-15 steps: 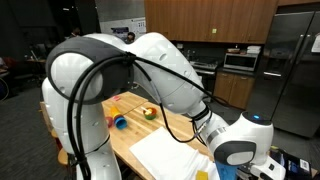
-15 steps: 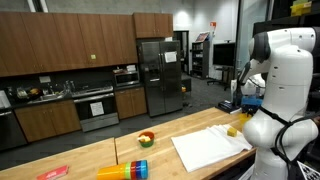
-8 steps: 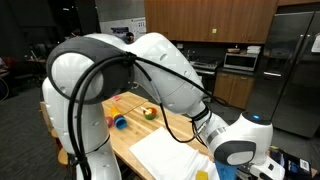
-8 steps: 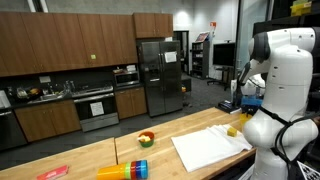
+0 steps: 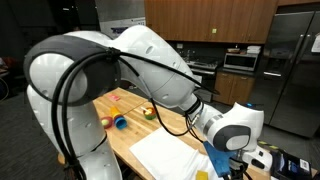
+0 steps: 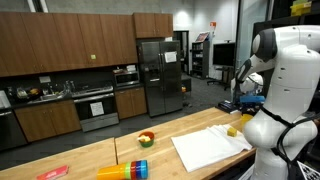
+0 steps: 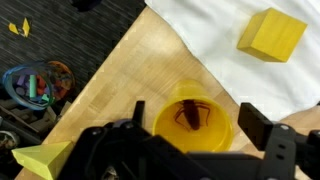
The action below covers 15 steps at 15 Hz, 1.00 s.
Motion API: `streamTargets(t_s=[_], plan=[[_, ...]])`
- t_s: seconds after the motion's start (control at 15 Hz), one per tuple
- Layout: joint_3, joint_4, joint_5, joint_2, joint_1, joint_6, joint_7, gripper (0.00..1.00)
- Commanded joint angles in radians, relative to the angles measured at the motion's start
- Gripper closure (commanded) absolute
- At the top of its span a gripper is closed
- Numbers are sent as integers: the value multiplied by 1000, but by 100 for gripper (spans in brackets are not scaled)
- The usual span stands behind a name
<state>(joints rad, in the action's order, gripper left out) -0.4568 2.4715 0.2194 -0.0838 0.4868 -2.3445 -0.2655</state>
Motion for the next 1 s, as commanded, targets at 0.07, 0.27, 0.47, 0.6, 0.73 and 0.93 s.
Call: streamTargets(t_s=[0.07, 0.27, 0.47, 0.6, 0.73, 0.93], plan=[[49, 19, 49, -98, -19, 95, -8, 0], [97, 38, 109, -102, -41, 36, -7, 0], [152, 68, 146, -85, -93, -5, 29, 0], [201, 90, 171, -67, -137, -20, 23, 0], [251, 97, 181, -33, -190, -32, 24, 0], [325, 56, 141, 38, -278, 7, 16, 0]])
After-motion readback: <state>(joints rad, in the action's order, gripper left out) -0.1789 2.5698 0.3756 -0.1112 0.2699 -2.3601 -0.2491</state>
